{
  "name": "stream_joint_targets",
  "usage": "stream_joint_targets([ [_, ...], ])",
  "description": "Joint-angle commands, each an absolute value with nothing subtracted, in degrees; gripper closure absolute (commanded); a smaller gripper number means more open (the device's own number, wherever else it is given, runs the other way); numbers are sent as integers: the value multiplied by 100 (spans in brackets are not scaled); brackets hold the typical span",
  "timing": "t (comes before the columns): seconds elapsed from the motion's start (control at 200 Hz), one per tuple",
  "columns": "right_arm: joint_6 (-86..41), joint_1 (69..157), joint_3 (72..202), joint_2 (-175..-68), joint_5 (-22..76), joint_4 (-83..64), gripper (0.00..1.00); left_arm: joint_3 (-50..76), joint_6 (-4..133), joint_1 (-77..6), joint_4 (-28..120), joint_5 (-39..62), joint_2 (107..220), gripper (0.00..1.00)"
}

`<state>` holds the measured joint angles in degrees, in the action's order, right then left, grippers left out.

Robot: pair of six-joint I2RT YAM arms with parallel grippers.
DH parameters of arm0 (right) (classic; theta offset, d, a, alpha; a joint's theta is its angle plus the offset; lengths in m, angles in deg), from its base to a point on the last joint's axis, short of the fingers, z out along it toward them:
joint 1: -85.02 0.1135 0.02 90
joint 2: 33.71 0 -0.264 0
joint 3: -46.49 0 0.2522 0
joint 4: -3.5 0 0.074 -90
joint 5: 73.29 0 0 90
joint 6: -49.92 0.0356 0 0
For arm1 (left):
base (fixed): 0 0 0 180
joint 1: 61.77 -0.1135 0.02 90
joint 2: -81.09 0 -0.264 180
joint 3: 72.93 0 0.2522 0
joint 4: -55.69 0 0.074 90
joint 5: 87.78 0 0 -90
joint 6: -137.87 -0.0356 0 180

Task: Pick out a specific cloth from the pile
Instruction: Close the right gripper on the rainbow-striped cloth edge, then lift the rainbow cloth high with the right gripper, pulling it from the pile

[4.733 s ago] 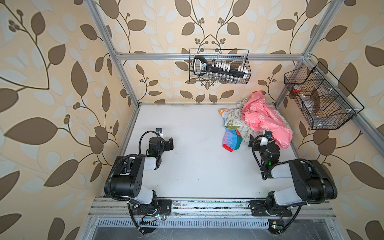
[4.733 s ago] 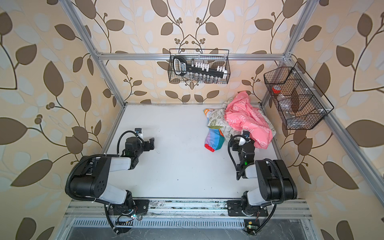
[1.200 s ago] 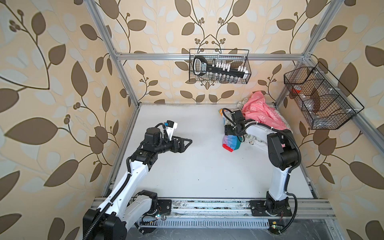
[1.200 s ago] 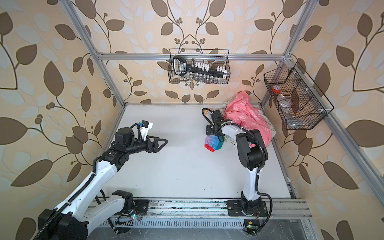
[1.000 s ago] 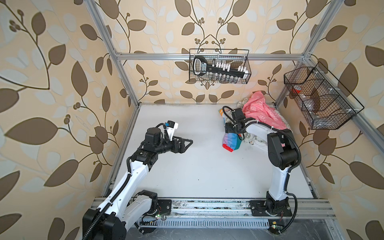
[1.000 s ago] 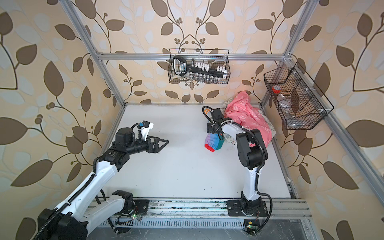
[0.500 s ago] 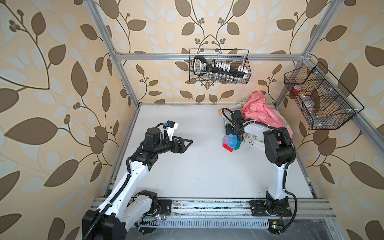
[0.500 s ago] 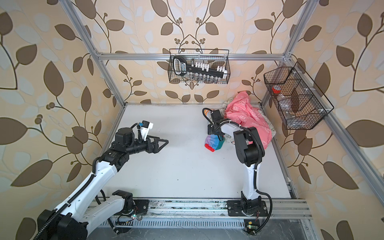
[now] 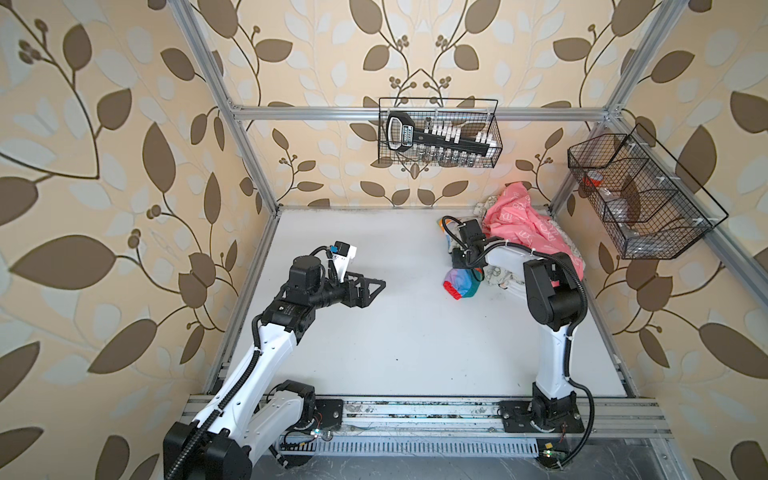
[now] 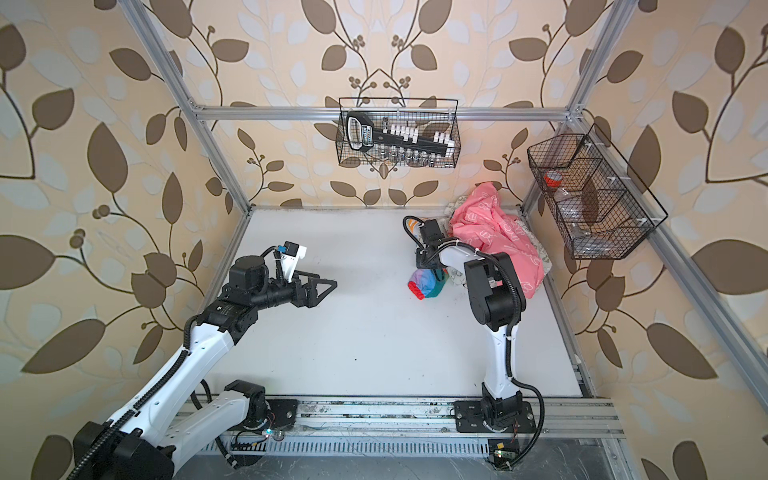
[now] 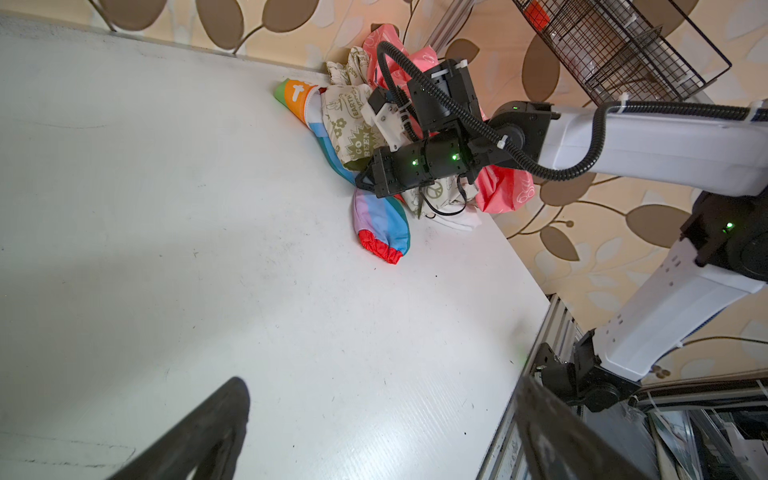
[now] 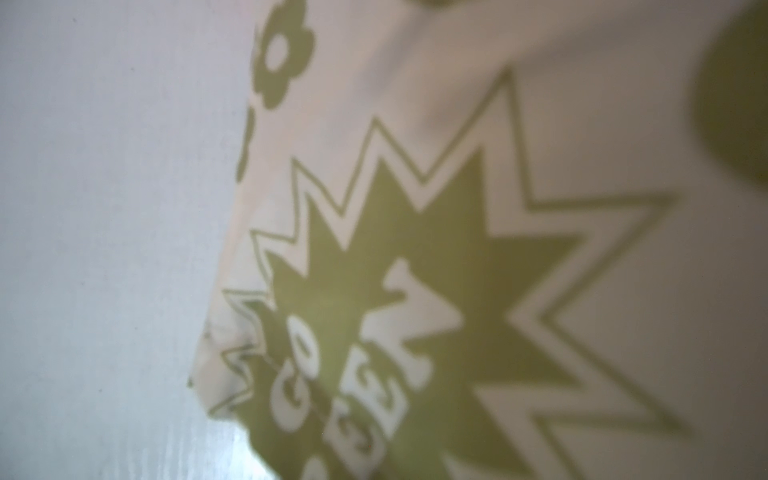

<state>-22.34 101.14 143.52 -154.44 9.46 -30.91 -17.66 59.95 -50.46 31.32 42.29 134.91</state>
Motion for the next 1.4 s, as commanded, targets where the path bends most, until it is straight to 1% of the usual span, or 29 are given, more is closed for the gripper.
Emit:
stream_joint_targets([
  [0.0, -2301, 10169, 14255, -15229, 860, -3416, 100, -1716, 5864, -5000, 3165, 4274, 13309, 1],
  [0.27, -2379, 10167, 14121, -13969, 516, -3423, 100, -1748, 5864, -4963, 3167, 4238, 13156, 1],
  [0.46, -2435, 10169, 14183, -13223, 367, -3434, 100, -1747, 5871, -4924, 3138, 4190, 13103, 1],
  [0.72, -2482, 10160, 14159, -12164, -192, -3291, 100, -1751, 5918, -4894, 3138, 4045, 13062, 1],
  [0.825, -2578, 10151, 14316, -11855, -249, -3216, 100, -1751, 5924, -4876, 3129, 4038, 13025, 1],
  [1.04, -2802, 10128, 14903, -11663, -183, -3168, 100, -1769, 5921, -4832, 3129, 4014, 12935, 1],
  [1.245, -2899, 10121, 15619, -11871, 333, -3171, 100, -1778, 5905, -4815, 3121, 3993, 12902, 1],
  [1.394, -2990, 10128, 16137, -12019, 468, -3220, 100, -1777, 5901, -4806, 3112, 3983, 12882, 1],
])
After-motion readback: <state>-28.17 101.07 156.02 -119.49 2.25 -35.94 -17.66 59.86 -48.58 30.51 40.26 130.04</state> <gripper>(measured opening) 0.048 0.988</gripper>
